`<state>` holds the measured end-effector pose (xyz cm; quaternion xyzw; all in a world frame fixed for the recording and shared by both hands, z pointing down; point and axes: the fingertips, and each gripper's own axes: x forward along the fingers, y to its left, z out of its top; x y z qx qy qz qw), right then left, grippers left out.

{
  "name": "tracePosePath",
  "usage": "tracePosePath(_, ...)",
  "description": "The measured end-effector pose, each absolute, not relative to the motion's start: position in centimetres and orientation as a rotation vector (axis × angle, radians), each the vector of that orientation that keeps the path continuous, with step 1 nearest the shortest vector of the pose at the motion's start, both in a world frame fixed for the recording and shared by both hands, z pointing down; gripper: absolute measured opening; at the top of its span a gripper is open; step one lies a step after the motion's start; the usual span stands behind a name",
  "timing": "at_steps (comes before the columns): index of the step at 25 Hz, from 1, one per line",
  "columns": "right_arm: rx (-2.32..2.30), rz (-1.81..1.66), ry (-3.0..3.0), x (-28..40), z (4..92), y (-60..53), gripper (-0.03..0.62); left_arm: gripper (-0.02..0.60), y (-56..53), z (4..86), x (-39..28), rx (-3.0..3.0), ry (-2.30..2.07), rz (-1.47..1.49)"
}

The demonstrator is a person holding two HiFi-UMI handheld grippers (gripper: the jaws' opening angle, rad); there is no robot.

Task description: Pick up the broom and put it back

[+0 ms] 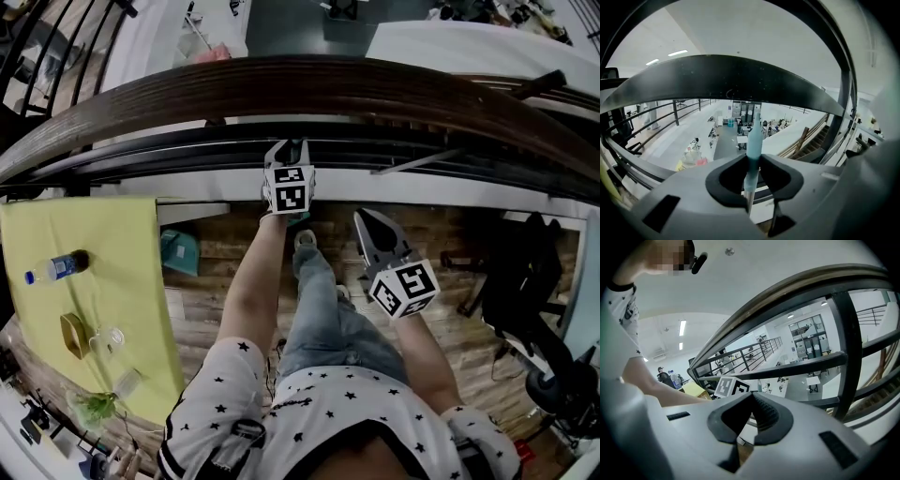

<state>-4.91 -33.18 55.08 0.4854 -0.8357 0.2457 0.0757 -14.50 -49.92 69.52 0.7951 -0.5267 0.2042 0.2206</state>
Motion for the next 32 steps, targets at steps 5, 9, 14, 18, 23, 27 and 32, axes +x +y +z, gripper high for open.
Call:
tracePosePath(5,1.465,0.725,-2.516,-5.1,54.7,-32.3,-0.006,0.098,-48.4,69.6,-14.9,2.198,-1.466,0.572)
tracePosePath(9,1.467,0.708,-2.526,-4.6,54.1,-31.7,-0.006,0.098,-47.0,69.4,-14.9,2.196,-1.482,0.578)
tracePosePath(14,1.466,0.690,-2.541,-4.4,52.9,-30.3,-0.006,0.098,-44.7,68.2,-14.8,2.206,-1.495,0.581)
tracePosePath(18,1.457,0.665,-2.558,-4.2,51.8,-29.0,-0.006,0.098,-42.8,67.7,-14.7,2.213,-1.509,0.572)
tracePosePath(23,1.460,0.637,-2.579,-3.8,50.3,-27.1,-0.006,0.098,-39.8,66.4,-15.2,2.204,-1.519,0.594)
tracePosePath(27,1.458,0.613,-2.587,-3.5,49.1,-25.5,-0.006,0.098,-37.7,65.5,-15.6,2.192,-1.536,0.586)
tracePosePath(32,1.458,0.588,-2.592,-2.8,47.9,-23.2,-0.006,0.098,-34.8,64.6,-16.0,2.177,-1.568,0.578)
